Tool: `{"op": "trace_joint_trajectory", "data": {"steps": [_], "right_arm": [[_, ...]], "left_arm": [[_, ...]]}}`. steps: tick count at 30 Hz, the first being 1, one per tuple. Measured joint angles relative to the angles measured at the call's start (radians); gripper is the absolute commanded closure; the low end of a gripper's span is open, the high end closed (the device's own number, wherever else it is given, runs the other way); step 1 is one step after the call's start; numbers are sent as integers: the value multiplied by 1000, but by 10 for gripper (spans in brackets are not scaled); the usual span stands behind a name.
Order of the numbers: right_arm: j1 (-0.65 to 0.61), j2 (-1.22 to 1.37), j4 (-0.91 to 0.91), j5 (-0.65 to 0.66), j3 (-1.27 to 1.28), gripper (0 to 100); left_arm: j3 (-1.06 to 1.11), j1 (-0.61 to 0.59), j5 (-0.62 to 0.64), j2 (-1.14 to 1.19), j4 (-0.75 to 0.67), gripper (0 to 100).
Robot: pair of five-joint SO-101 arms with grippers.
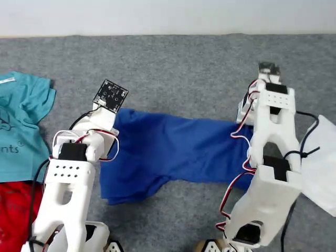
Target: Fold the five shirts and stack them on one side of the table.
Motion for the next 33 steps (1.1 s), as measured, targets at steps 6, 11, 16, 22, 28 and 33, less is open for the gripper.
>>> {"op": "trace_joint_trajectory", "data": {"steps": [6,11,16,22,28,33], "right_arm": [[-2,9,-12,0,-98,989],[-3,78,-112,0,-101,974],[-3,101,-84,0,-104,756],[-31,28,44,0,-120,710],[-29,-83,192,21,-120,763],[-20,-100,339,29,-120,816]], "left_arm": [[2,0,0,0,-29,997],[2,0,0,0,-34,997],[2,0,0,0,-34,997],[2,0,0,0,-34,997],[2,0,0,0,-34,997],[2,0,0,0,-34,997]]}}
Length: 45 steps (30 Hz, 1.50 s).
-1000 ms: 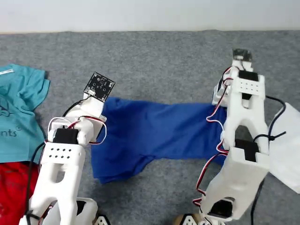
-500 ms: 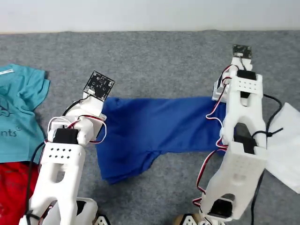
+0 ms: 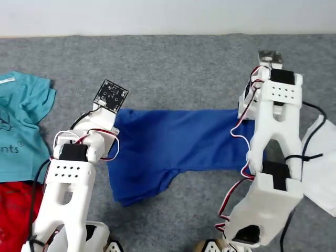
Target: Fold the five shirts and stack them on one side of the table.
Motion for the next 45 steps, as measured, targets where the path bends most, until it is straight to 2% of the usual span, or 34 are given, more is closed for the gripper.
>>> {"op": "trace_joint_trajectory", "data": {"steps": [6,14,27,34,40,45], "right_arm": [[74,0,104,0,0,822],[183,52,124,2,34,822],[186,213,132,2,64,827],[186,235,132,2,64,991],[140,222,132,2,64,989],[87,100,132,2,64,989]], "left_arm": [[0,0,0,0,0,997],[0,0,0,0,2,997],[0,0,0,0,14,997],[0,0,0,0,14,997],[0,0,0,0,14,997],[0,0,0,0,14,997]]}}
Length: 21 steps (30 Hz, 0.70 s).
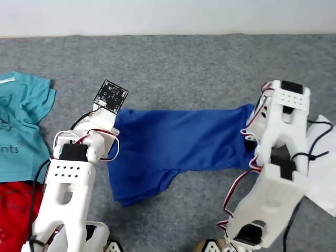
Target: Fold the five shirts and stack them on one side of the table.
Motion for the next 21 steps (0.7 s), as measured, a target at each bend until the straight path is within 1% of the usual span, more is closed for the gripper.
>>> {"op": "trace_joint_trajectory", "data": {"steps": [4,8,11,17,21], "right_arm": [[-66,-124,-15,0,0,989],[-141,-221,-71,5,0,989],[-175,-241,-132,51,0,989],[-180,-241,-279,153,2,989],[-207,-241,-333,207,2,989]], "left_arm": [[0,0,0,0,0,997],[0,0,0,0,0,997],[0,0,0,0,0,997],[0,0,0,0,0,997],[0,0,0,0,0,997]]}}
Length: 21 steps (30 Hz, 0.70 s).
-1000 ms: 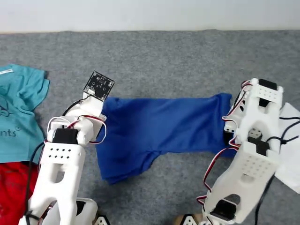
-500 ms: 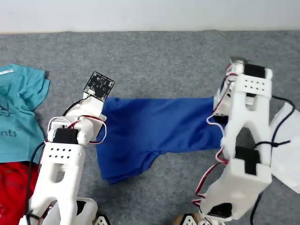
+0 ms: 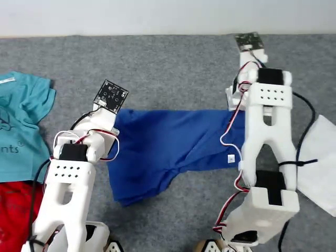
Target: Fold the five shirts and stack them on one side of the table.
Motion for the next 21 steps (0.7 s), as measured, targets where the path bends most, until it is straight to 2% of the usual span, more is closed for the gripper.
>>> {"op": "trace_joint_trajectory", "data": {"steps": [10,17,21], "right_arm": [[-104,-51,-44,114,-54,988],[-110,-34,-87,130,-57,982],[-129,3,-72,130,-55,851]], "left_arm": [[0,0,0,0,0,997],[0,0,0,0,0,997],[0,0,0,0,0,997]]}}
